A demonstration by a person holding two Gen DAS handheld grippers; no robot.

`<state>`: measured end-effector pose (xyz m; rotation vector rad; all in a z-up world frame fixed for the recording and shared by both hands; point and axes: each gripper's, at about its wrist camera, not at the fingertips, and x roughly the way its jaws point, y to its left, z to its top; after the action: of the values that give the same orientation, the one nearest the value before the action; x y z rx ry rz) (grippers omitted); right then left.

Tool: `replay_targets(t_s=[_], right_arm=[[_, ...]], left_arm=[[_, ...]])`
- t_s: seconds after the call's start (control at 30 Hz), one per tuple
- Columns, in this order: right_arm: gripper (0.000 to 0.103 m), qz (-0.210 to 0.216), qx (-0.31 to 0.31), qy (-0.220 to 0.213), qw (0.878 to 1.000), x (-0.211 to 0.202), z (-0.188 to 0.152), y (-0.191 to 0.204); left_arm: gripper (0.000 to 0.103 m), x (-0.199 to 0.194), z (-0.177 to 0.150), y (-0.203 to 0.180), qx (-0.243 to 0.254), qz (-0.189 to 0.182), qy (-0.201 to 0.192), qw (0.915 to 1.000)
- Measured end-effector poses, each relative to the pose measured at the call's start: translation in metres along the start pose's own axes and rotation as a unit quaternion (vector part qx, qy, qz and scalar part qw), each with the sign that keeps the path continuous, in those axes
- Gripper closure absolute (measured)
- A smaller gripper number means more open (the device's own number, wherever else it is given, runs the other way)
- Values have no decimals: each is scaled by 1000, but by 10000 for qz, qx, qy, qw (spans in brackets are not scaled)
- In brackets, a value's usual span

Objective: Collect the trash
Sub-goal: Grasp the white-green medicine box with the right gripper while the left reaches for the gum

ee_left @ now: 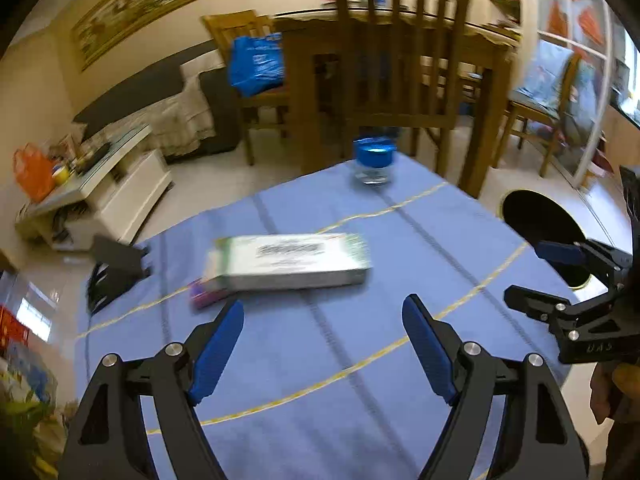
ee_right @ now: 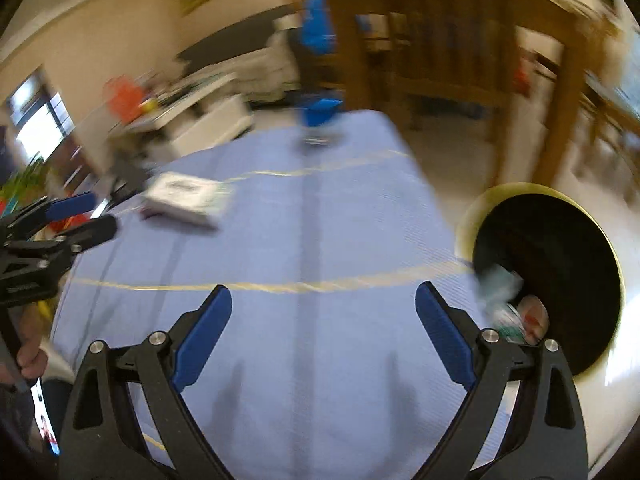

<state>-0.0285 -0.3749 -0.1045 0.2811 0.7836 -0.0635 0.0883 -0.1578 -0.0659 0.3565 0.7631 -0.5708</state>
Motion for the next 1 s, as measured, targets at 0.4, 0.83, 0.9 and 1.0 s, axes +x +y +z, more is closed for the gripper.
replay_targets(t_s=[0.4,0.83,0.9,1.0], right_arm=[[6,719,-1676,680,9809,108,84,132],[37,342,-3013,1805,9357,206,86,193],[53,635,-3091,1942,9288,195,74,196],[54,814,-3402,2071,9137,173,49,200]], left_arm=[[23,-1,-44,156,-1360,569,196,9889],[23,26,-79,209,-1750,844,692,9785],[23,32,-81,204,-1659,799,742,9801],[23,41,-77,191,-1483,730,782,9831]])
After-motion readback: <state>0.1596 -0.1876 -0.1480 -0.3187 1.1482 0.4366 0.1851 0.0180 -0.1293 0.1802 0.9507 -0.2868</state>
